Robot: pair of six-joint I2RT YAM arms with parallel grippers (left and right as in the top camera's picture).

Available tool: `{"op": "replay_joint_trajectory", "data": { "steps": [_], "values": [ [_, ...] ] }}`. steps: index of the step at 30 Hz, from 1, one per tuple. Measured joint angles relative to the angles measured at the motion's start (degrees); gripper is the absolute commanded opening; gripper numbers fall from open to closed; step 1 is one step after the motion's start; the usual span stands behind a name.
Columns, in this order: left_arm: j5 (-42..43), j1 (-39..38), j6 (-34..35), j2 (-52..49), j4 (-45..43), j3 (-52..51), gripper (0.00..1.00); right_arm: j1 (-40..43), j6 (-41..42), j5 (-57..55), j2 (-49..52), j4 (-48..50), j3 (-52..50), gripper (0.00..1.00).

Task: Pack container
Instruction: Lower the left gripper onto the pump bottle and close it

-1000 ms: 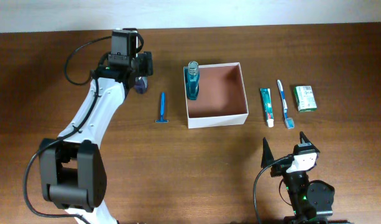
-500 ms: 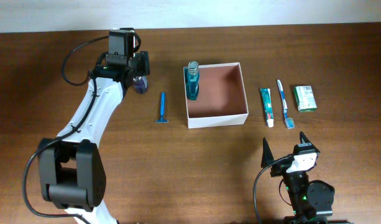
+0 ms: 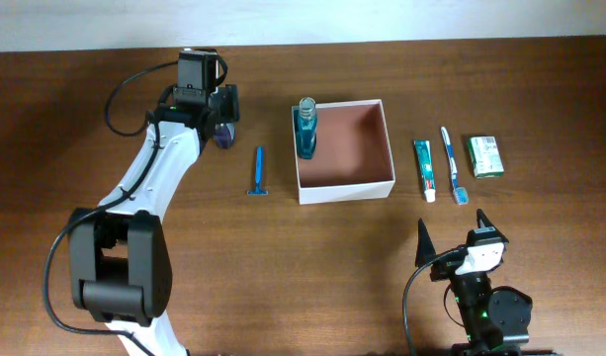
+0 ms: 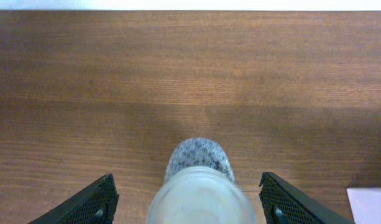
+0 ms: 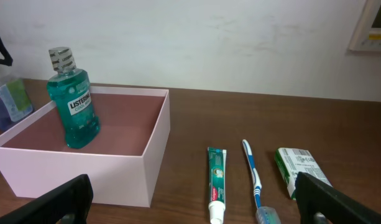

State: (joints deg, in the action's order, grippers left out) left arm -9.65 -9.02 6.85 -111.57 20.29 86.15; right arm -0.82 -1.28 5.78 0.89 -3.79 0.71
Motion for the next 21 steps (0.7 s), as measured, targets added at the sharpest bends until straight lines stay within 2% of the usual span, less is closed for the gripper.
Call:
{"op": "replay_joint_trajectory", "data": {
  "steps": [3, 8, 12, 17, 21],
  "values": [
    [0.00, 0.00, 0.00, 0.00, -0.07, 0.00, 0.74, 0.00, -0.04, 0.02, 0.00, 0.00, 0.00, 0.99],
    [-0.02, 0.00, -0.15, 0.00, -0.50, 0.00, 0.61, 0.00, -0.02, 0.02, 0.00, 0.00, 0.00, 0.99],
    [-0.02, 0.00, -0.22, 0.00, -0.87, 0.00, 0.59, 0.00, -0.02, 0.00, 0.00, 0.00, 0.00, 0.98],
    [-0.02, 0.00, -0.22, 0.00, -0.90, 0.00, 0.45, 0.00, -0.02, 0.02, 0.00, 0.00, 0.00, 0.99],
    [0.00, 0.00, -0.39, 0.00, -0.90, 0.00, 0.41, 0.00, -0.04, 0.02, 0.00, 0.00, 0.00, 0.99]
  ]
}}
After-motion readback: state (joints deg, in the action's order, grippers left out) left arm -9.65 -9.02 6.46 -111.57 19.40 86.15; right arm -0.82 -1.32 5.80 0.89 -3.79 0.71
